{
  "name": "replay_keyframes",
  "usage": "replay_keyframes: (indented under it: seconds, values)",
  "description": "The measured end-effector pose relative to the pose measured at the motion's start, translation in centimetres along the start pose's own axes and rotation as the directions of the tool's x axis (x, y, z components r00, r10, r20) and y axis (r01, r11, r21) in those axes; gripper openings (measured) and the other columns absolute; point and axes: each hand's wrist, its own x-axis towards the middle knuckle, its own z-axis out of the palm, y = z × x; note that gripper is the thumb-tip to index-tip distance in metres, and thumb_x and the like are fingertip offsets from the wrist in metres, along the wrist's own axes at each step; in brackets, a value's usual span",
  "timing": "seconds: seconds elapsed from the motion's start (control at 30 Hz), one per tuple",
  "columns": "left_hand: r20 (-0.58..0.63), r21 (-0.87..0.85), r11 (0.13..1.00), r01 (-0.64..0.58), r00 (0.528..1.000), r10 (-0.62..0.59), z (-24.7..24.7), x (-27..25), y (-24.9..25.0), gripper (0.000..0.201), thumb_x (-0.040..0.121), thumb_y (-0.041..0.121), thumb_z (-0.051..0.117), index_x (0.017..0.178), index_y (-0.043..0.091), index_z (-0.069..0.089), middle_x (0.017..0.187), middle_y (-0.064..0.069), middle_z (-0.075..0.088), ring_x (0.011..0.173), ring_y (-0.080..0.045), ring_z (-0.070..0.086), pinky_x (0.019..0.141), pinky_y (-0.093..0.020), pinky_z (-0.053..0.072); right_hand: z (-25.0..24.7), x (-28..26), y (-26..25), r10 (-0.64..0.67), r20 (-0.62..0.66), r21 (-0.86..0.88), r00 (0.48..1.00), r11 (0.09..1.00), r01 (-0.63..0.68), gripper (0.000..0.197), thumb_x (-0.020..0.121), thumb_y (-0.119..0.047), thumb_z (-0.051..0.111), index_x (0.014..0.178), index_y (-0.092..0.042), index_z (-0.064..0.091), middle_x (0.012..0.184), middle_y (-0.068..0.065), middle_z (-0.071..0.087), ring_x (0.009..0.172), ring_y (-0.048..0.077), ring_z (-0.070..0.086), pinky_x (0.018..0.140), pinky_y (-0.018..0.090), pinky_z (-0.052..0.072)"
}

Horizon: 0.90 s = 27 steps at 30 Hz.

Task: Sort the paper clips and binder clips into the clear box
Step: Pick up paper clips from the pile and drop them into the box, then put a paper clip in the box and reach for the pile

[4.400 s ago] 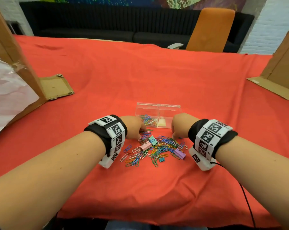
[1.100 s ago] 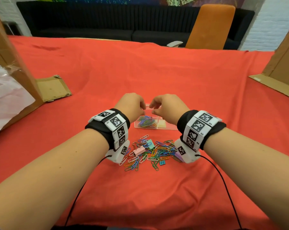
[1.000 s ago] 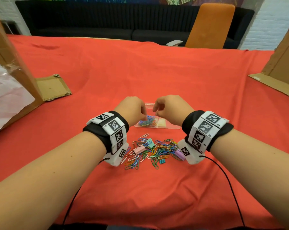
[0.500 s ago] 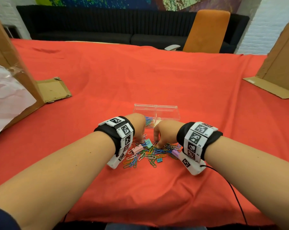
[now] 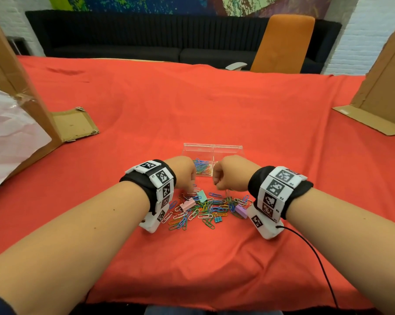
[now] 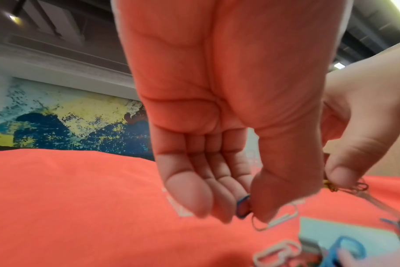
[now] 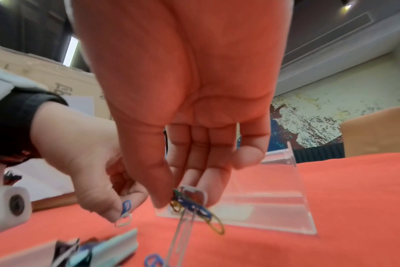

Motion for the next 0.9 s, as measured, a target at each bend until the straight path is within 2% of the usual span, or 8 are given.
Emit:
replay_keyframes:
  seconds: [0.07,0.17,0.27,0.37,0.5,0.63,0.8,0.9]
  values:
    - [-0.052,-0.024,0.999,-0.021,0.998,0.02,-0.7,-0.3,-0.2,0.019,0.077,0.016,0.07,0.093,0.007,0.073,0.079,-0.001,0.062,0.073,-0.017,0.055,0.067,-0.026,0.043,-0.6,0.0,0.1,-0.005,-0.047,0.054,0.999,0.998,0.008,0.016,0.079,-0.009,0.065,0.093,-0.009,0.071,0.081,0.004,0.067,0.073,0.016,0.055,0.059,0.021,0.04]
    - [-0.157,-0.077,0.996,-0.048,0.987,0.035,-2.3,-0.8,-0.4,0.016,0.076,0.014,0.069,0.092,0.01,0.073,0.077,0.001,0.062,0.072,-0.016,0.056,0.067,-0.024,0.041,-1.6,0.1,0.0,0.004,-0.133,0.146,0.991,0.989,0.016,0.014,0.079,-0.01,0.066,0.091,-0.009,0.072,0.063,-0.007,0.057,0.069,0.017,0.055,0.06,0.022,0.04]
    - [-0.284,-0.131,0.989,-0.061,0.959,0.022,-3.7,-1.0,-0.7,0.014,0.075,0.014,0.069,0.089,0.01,0.072,0.075,0.0,0.062,0.07,-0.017,0.056,0.064,-0.024,0.04,-2.6,0.8,-0.1,0.025,-0.248,0.228,0.968,0.973,0.034,0.011,0.078,-0.012,0.069,0.088,-0.01,0.072,0.058,-0.011,0.055,0.065,0.017,0.056,0.055,0.019,0.04]
    - [-0.382,-0.159,0.986,-0.054,0.924,-0.011,-4.5,-0.6,-1.0,0.014,0.075,0.014,0.069,0.088,0.011,0.072,0.076,-0.001,0.062,0.072,-0.018,0.056,0.065,-0.024,0.041,-3.4,1.7,-0.3,0.059,-0.359,0.331,0.932,0.941,0.068,0.01,0.078,-0.011,0.07,0.087,-0.01,0.072,0.066,-0.002,0.063,0.063,0.016,0.057,0.055,0.017,0.04]
    - [-0.437,-0.179,0.984,-0.019,0.897,-0.062,-4.5,0.5,-1.3,0.013,0.074,0.016,0.068,0.086,0.011,0.071,0.087,-0.007,0.07,0.081,-0.025,0.062,0.071,-0.029,0.046,-3.5,3.4,-0.5,0.112,-0.419,0.401,0.901,0.913,0.073,0.009,0.077,-0.012,0.071,0.086,-0.01,0.072,0.066,-0.001,0.063,0.061,0.015,0.057,0.055,0.018,0.039]
    - [-0.429,-0.172,0.985,0.022,0.898,-0.095,-4.0,1.5,-1.4,0.015,0.076,0.018,0.067,0.088,0.011,0.071,0.097,-0.009,0.071,0.091,-0.027,0.063,0.073,-0.03,0.045,-2.7,4.7,-0.8,0.119,-0.4,0.364,0.909,0.931,0.038,0.011,0.079,-0.014,0.071,0.089,-0.01,0.072,0.074,0.002,0.065,0.068,0.016,0.057,0.054,0.02,0.038]
    - [-0.392,-0.172,0.984,0.036,0.914,-0.102,-3.3,1.9,-1.6,0.02,0.077,0.019,0.068,0.095,0.011,0.071,0.102,-0.008,0.07,0.097,-0.026,0.063,0.076,-0.029,0.045,-2.1,5.2,-1.0,0.079,-0.336,0.267,0.939,0.963,0.015,0.019,0.081,-0.019,0.07,0.099,-0.013,0.072,0.1,0.005,0.073,0.08,0.014,0.056,0.071,0.021,0.036]
    - [-0.417,-0.213,0.977,0.021,0.902,-0.11,-3.0,1.3,-1.9,0.019,0.076,0.014,0.067,0.095,0.012,0.07,0.093,-0.005,0.066,0.094,-0.024,0.062,0.074,-0.027,0.043,-2.3,4.7,-0.9,0.026,-0.305,0.181,0.952,0.983,0.032,0.025,0.082,-0.021,0.07,0.106,-0.015,0.07,0.106,0.004,0.071,0.084,0.016,0.057,0.074,0.02,0.036]
